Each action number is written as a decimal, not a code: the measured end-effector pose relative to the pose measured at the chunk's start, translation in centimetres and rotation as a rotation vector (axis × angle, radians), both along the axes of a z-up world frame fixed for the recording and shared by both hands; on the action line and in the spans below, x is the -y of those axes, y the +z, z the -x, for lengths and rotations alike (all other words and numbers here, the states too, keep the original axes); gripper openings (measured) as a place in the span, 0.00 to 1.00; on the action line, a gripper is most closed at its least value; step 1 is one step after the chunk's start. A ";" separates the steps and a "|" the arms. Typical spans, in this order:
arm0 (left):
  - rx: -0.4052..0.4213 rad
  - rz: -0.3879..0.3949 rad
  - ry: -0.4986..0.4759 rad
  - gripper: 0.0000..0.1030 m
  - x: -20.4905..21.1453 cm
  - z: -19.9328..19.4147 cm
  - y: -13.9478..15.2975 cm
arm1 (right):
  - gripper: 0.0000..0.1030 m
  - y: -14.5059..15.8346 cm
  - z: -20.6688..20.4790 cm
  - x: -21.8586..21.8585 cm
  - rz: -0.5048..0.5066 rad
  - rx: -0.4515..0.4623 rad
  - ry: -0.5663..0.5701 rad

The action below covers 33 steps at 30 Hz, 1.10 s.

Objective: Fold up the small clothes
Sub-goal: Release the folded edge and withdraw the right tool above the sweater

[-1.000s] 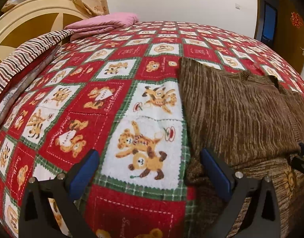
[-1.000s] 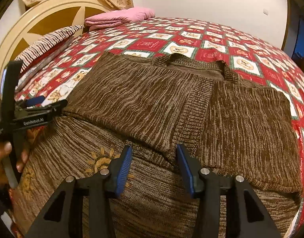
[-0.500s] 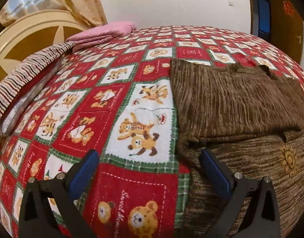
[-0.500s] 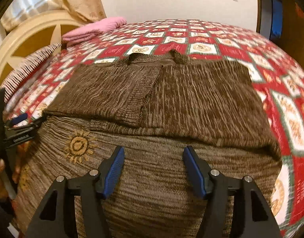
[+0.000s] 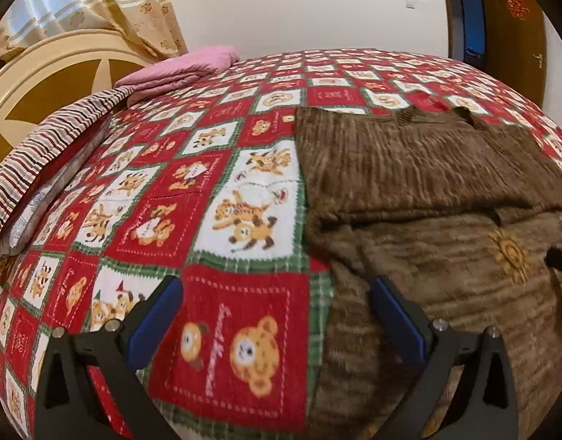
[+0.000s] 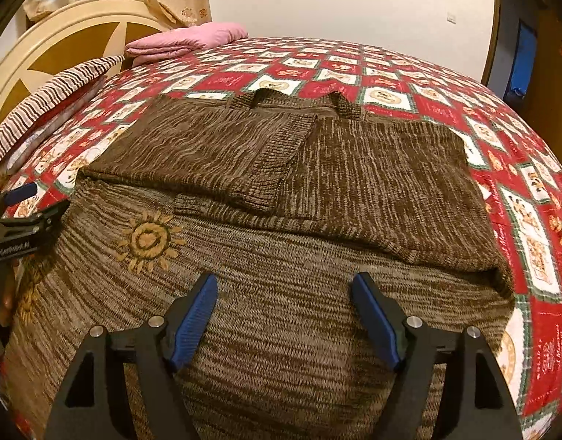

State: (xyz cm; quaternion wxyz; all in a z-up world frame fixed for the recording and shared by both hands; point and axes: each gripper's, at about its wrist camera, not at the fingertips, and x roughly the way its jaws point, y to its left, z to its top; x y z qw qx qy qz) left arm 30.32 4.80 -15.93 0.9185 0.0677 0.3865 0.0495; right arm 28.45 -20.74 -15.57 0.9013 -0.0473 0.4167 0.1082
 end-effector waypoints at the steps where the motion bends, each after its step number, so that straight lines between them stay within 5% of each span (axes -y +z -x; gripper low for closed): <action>1: 0.003 -0.003 -0.007 1.00 0.1 0.3 0.0 | 0.75 0.1 0.4 0.2 -0.002 0.003 -0.007; 33: -0.020 0.112 -0.070 1.00 -2.2 13.2 -1.1 | 0.81 -0.6 16.3 3.5 -0.002 0.068 -0.007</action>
